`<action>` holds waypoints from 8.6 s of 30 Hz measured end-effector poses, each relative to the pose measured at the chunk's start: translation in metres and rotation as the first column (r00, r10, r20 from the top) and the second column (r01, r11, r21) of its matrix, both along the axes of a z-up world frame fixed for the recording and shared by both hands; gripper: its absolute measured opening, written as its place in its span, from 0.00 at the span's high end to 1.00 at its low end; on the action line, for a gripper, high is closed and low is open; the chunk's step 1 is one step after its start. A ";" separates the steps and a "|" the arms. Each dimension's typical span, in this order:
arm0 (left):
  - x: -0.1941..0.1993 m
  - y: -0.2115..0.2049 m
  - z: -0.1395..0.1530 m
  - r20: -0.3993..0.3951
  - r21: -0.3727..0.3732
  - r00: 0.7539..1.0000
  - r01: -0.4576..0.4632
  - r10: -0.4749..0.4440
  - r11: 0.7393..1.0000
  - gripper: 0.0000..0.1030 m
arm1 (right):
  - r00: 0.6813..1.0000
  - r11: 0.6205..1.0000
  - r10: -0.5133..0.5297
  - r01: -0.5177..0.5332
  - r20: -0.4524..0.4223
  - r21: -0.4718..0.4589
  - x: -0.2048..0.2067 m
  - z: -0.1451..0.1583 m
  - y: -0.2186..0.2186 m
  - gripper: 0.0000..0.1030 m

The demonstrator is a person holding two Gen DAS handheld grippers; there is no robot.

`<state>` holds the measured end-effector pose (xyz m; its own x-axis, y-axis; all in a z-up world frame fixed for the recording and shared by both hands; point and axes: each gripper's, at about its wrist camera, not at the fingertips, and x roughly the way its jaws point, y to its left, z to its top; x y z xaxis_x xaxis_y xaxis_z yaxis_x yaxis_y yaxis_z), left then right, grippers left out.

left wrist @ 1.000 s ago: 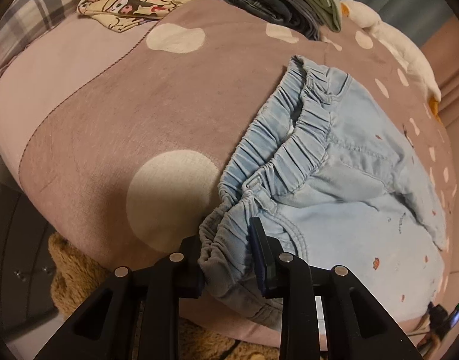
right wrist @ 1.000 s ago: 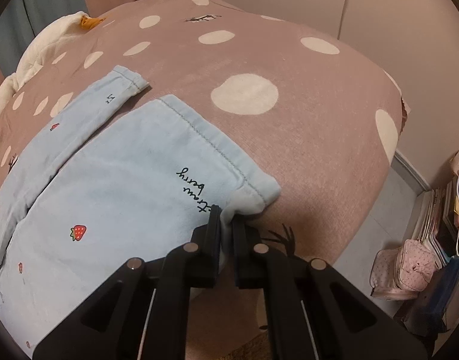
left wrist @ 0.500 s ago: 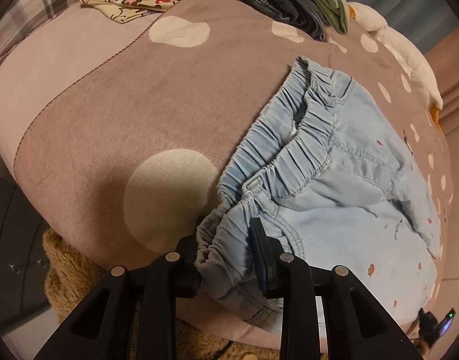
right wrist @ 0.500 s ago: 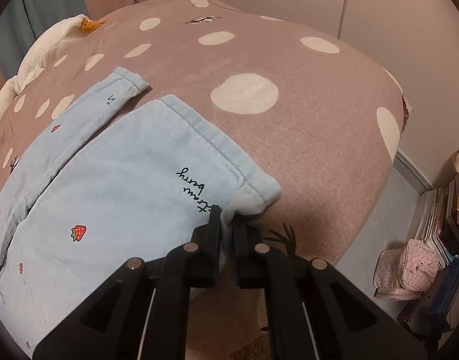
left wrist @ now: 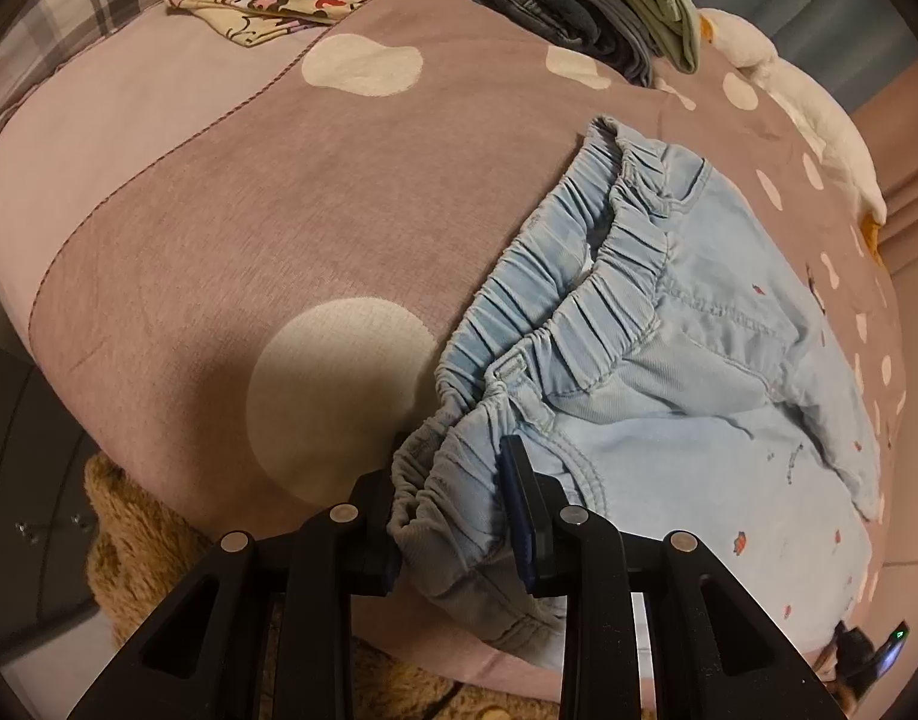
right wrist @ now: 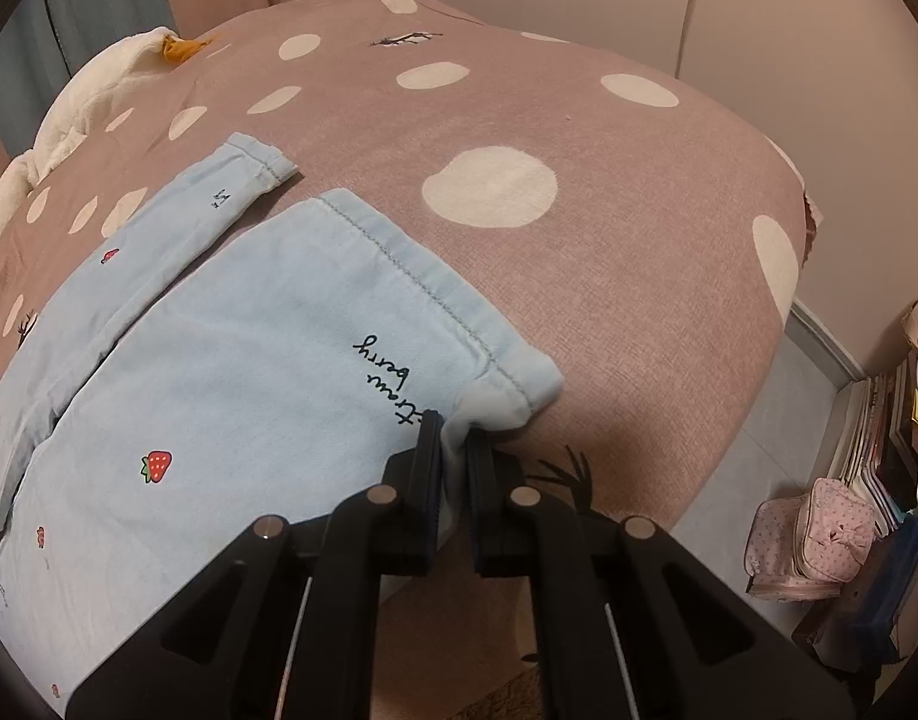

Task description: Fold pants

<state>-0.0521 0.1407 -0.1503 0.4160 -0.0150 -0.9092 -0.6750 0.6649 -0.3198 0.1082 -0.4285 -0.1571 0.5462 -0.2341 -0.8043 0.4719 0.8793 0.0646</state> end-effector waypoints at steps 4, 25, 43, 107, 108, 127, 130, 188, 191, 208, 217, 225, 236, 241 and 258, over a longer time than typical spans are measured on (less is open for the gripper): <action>0.006 0.000 0.011 -0.053 -0.019 0.999 0.002 -0.003 1.000 0.64 | 1.000 1.000 -0.002 0.002 0.005 0.003 -0.001 0.002 0.000 0.89; 0.097 -0.086 0.079 0.266 0.081 0.934 0.225 -0.239 0.971 0.09 | 0.879 0.869 0.428 -0.464 0.211 0.169 0.080 0.115 0.144 0.25; 0.091 -0.095 0.042 0.156 0.046 0.962 0.221 -0.225 0.974 0.09 | 0.949 0.960 0.270 -0.252 -0.160 0.124 0.284 0.008 0.231 0.50; 0.009 0.006 0.004 0.235 -0.200 0.971 0.091 -0.042 0.976 0.83 | 0.933 0.933 0.360 -0.360 -0.010 0.032 -0.012 0.022 0.138 0.71; 0.007 0.006 0.004 0.232 -0.193 0.972 0.090 -0.044 0.977 0.83 | 0.933 0.932 0.361 -0.361 -0.006 -0.036 -0.007 0.028 0.143 0.58; 0.074 0.027 0.098 0.456 -0.025 0.874 0.201 -0.167 0.979 0.88 | 0.910 0.932 0.355 -0.364 0.215 0.002 0.156 0.121 0.128 0.95; 0.056 0.027 0.111 0.517 -0.052 0.837 0.242 -0.181 0.969 0.88 | 0.865 0.931 0.295 -0.356 0.405 0.082 0.122 0.169 0.095 0.95; 0.022 -0.007 -0.008 0.064 -0.170 0.973 0.229 -0.221 0.958 0.83 | 1.000 0.990 -0.008 0.006 0.016 0.140 -0.002 0.000 -0.009 1.00; 0.023 -0.008 -0.008 0.061 -0.160 0.972 0.235 -0.228 0.959 0.83 | 1.000 0.991 -0.011 0.009 0.013 0.132 -0.002 0.000 -0.008 0.99; 0.024 -0.008 -0.008 0.060 -0.159 0.972 0.235 -0.229 0.959 0.83 | 1.000 0.993 -0.013 0.011 0.012 0.119 -0.003 0.000 -0.006 0.99; 0.025 -0.008 -0.008 0.061 -0.161 0.971 0.236 -0.229 0.958 0.83 | 1.000 0.994 -0.011 0.009 0.011 0.112 -0.003 0.000 -0.005 0.99; 0.025 -0.008 -0.008 0.061 -0.161 0.971 0.237 -0.230 0.958 0.83 | 1.000 0.994 -0.010 0.009 0.012 0.109 -0.003 -0.001 -0.005 0.99; 0.025 -0.008 -0.008 0.061 -0.161 0.971 0.236 -0.229 0.958 0.83 | 1.000 0.994 -0.011 0.009 0.011 0.107 -0.003 0.000 -0.004 0.99; 0.025 -0.008 -0.008 0.061 -0.160 0.971 0.237 -0.230 0.958 0.83 | 1.000 0.994 -0.010 0.008 0.011 0.106 -0.004 0.000 -0.004 0.99; 0.018 -0.008 -0.003 0.059 -0.152 0.967 0.253 -0.247 0.955 0.85 | 0.999 0.997 -0.021 0.017 0.047 0.077 -0.014 0.021 -0.007 0.97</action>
<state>-0.0338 0.1330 -0.1529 0.4157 -0.2639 -0.8704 -0.4784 0.7505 -0.4560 0.0945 -0.4357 -0.1363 0.5807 -0.1838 -0.7931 0.4834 0.8617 0.1542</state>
